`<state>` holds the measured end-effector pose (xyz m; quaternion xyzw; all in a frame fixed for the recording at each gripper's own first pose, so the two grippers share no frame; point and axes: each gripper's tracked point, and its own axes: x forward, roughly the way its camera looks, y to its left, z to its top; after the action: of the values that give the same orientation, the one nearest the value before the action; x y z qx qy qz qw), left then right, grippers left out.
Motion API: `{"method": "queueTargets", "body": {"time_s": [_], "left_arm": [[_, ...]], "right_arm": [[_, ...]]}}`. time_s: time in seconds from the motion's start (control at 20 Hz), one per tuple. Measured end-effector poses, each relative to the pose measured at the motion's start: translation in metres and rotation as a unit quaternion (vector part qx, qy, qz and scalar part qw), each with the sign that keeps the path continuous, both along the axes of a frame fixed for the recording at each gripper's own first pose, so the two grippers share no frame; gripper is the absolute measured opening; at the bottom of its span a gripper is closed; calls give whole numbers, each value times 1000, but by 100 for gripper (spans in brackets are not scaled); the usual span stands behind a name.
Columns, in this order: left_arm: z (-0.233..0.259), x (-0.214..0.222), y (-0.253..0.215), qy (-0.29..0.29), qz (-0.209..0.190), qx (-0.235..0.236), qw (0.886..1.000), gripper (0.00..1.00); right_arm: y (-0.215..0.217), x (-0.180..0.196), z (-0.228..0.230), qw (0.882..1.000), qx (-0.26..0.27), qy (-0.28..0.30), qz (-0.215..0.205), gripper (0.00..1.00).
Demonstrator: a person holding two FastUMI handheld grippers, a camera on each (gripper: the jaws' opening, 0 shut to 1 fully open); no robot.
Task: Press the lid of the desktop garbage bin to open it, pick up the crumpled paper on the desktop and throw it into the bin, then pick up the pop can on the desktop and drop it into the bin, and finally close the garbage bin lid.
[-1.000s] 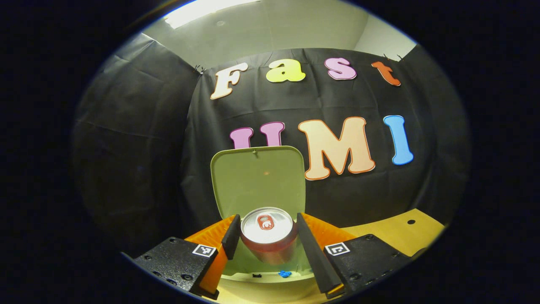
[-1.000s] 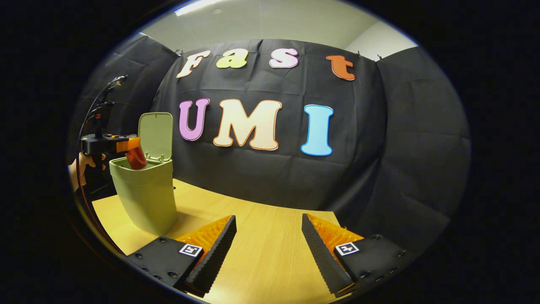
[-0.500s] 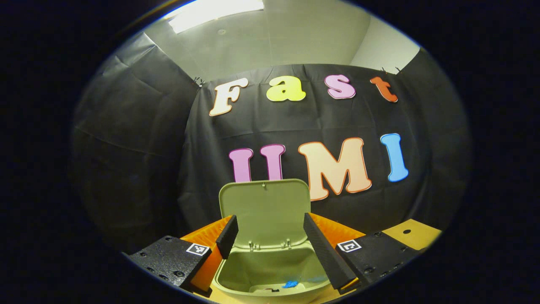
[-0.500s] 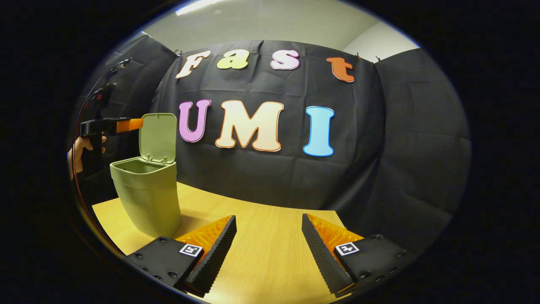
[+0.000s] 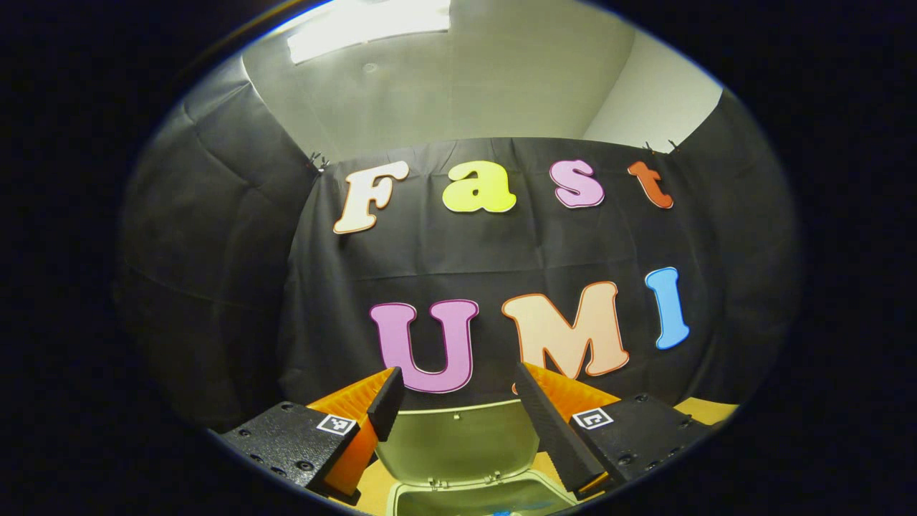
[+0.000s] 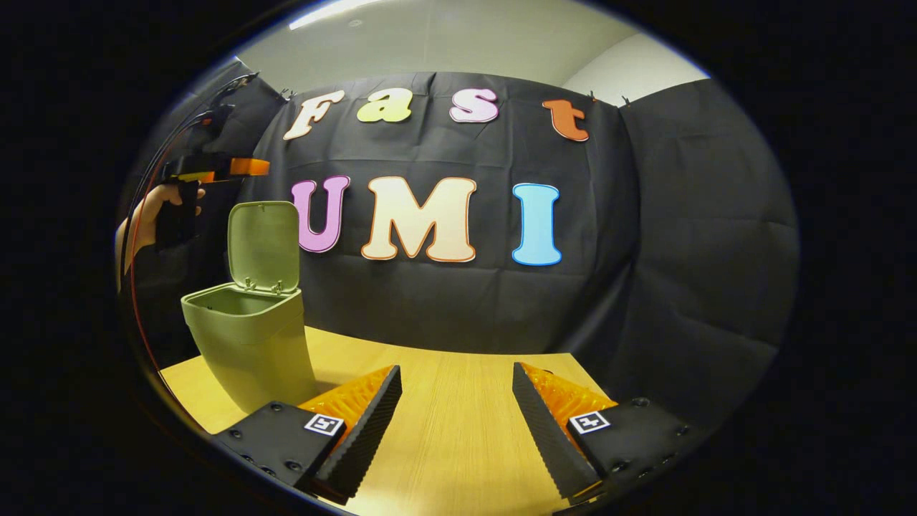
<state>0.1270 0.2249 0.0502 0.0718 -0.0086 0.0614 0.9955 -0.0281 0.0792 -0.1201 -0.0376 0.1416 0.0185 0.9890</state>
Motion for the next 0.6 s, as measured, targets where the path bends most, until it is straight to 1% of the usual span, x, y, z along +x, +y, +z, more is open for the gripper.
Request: {"method": "queueTargets", "body": {"time_s": [0.05, 0.1, 0.15, 0.25, 0.3, 0.35, 0.4, 0.45, 0.5, 0.6], "left_arm": [[-4, 9, 2, 6, -3, -5, 1000, 93], [-10, 18, 4, 14, -6, -9, 1000, 93], [-15, 24, 7, 21, -6, -11, 1000, 93], [-31, 33, 11, 39, -3, -18, 999, 94], [-39, 36, 11, 50, -3, -23, 999, 94], [-44, 36, 12, 56, -1, -27, 998, 91], [-49, 38, 14, 62, 3, -32, 998, 94], [-55, 38, 15, 69, 6, -36, 997, 94], [-60, 37, 16, 76, 10, -41, 996, 94], [-59, 34, 17, 74, 15, -38, 996, 94]], "right_arm": [[4, 1, 0, 1000, -1, -1, -1, 98], [8, 1, 0, 1000, -3, 0, 0, 100], [11, 2, 0, 1000, -7, 1, 2, 98], [15, 4, 3, 1000, -16, 0, 6, 100], [16, 6, 6, 1000, -18, -2, 7, 100], [17, 7, 7, 1000, -19, -4, 9, 98], [17, 7, 8, 1000, -20, -5, 10, 98], [17, 8, 8, 1000, -18, -4, 12, 100], [17, 8, 7, 1000, -17, -2, 15, 98], [16, 8, 7, 1000, -14, -1, 21, 98]]}}
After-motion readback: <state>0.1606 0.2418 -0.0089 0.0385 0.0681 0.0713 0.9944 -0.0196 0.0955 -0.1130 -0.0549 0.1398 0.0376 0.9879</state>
